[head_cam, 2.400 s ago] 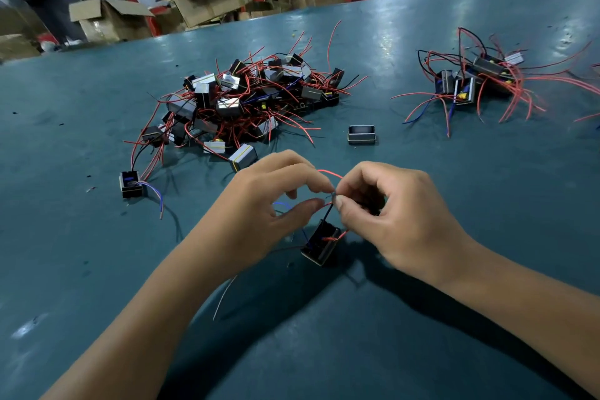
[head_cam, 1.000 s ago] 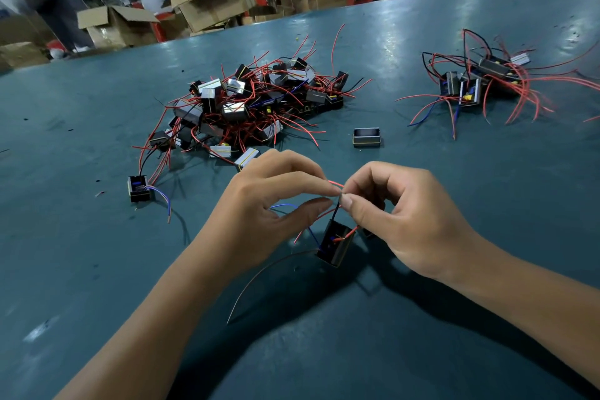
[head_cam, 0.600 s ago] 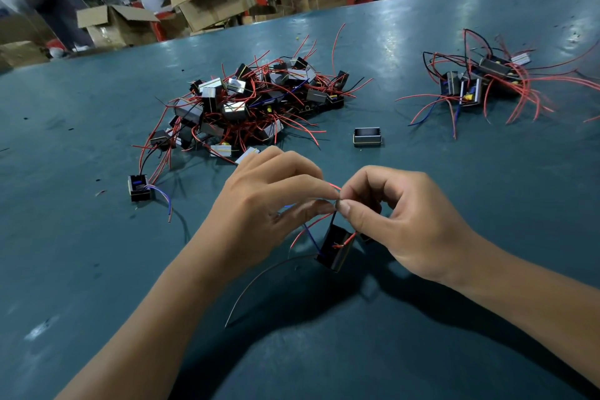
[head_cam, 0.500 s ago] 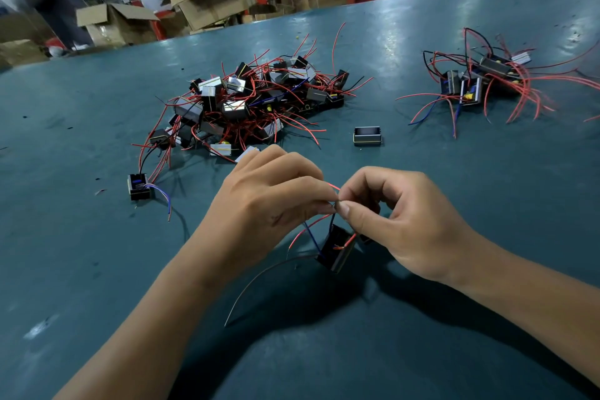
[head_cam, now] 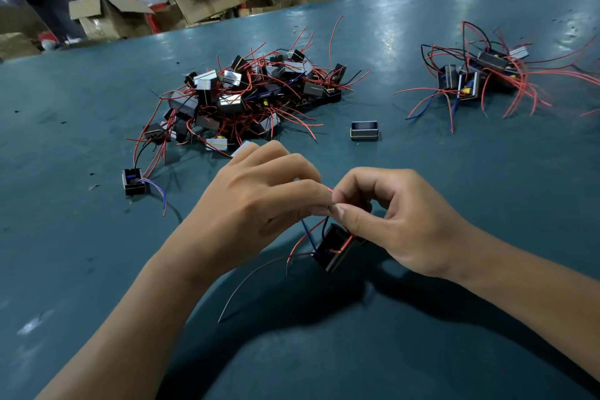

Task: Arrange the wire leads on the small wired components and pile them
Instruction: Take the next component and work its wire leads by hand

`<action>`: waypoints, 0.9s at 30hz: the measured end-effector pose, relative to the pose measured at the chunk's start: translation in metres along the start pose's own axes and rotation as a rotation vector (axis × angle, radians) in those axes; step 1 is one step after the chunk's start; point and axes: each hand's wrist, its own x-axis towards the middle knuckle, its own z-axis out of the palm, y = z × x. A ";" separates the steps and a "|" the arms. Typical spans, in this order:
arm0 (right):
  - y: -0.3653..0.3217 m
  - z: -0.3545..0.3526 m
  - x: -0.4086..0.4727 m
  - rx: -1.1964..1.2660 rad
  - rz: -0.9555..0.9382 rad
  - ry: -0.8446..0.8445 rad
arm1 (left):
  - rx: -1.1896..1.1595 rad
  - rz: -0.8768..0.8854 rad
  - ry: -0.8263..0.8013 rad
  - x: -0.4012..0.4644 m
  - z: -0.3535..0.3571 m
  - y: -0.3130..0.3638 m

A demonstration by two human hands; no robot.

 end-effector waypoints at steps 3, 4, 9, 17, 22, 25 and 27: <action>0.000 0.000 -0.001 -0.023 -0.007 0.000 | -0.030 -0.029 -0.013 0.001 0.002 0.002; 0.000 0.000 -0.001 -0.029 -0.009 0.002 | -0.048 -0.041 -0.015 0.001 0.003 0.002; -0.001 0.001 -0.001 -0.048 -0.008 0.047 | -0.202 -0.156 -0.031 0.002 0.010 0.008; -0.001 0.006 -0.002 -0.117 -0.063 0.181 | -0.554 -0.486 -0.031 0.006 0.018 0.020; -0.001 0.007 -0.002 -0.130 -0.029 0.235 | -0.678 -0.643 0.014 0.009 0.026 0.026; 0.002 0.004 0.001 -0.116 0.045 0.279 | -0.610 -0.646 0.060 0.008 0.025 0.024; 0.004 0.003 0.003 -0.096 0.075 0.294 | -0.533 -0.639 0.102 0.007 0.022 0.022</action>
